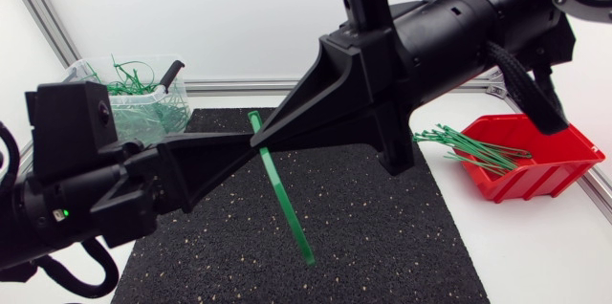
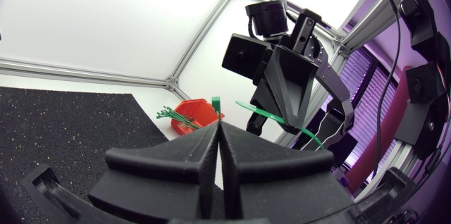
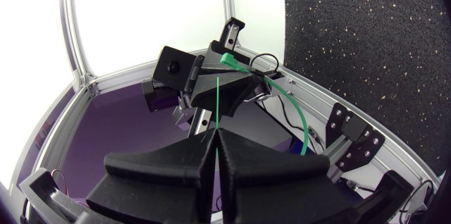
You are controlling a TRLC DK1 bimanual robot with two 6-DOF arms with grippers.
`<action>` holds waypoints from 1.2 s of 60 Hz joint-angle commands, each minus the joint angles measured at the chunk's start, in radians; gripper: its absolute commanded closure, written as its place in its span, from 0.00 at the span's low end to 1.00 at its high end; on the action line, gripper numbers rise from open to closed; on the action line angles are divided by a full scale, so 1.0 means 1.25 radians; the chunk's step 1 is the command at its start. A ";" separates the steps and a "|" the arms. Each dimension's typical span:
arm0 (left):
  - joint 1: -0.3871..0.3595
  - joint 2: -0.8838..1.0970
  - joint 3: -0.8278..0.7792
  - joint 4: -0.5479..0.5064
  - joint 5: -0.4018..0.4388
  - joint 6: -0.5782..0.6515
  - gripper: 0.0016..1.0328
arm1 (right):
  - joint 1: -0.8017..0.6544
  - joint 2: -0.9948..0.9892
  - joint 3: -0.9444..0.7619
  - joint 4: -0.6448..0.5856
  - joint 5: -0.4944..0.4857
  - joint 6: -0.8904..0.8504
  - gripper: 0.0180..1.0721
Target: Take a green cable tie from the red box, thread the tail through the head to close it, then place it in the transparent bin on the left.
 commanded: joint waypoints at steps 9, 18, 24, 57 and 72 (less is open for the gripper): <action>0.004 0.001 0.031 0.009 -0.003 0.008 0.97 | -0.006 0.013 -0.018 0.007 -0.006 0.023 0.95; 0.004 -0.004 0.032 0.008 -0.005 0.008 0.97 | -0.007 0.022 -0.021 0.013 -0.007 0.024 0.95; 0.004 -0.004 0.032 0.008 -0.006 0.008 0.97 | -0.007 0.026 -0.023 0.018 -0.009 0.024 0.95; 0.008 -0.018 0.021 0.001 -0.006 0.008 0.97 | -0.021 0.014 -0.027 0.034 -0.011 0.023 0.95; 0.006 -0.023 0.020 -0.003 -0.006 0.010 0.97 | -0.024 0.012 -0.033 0.035 -0.011 0.023 0.95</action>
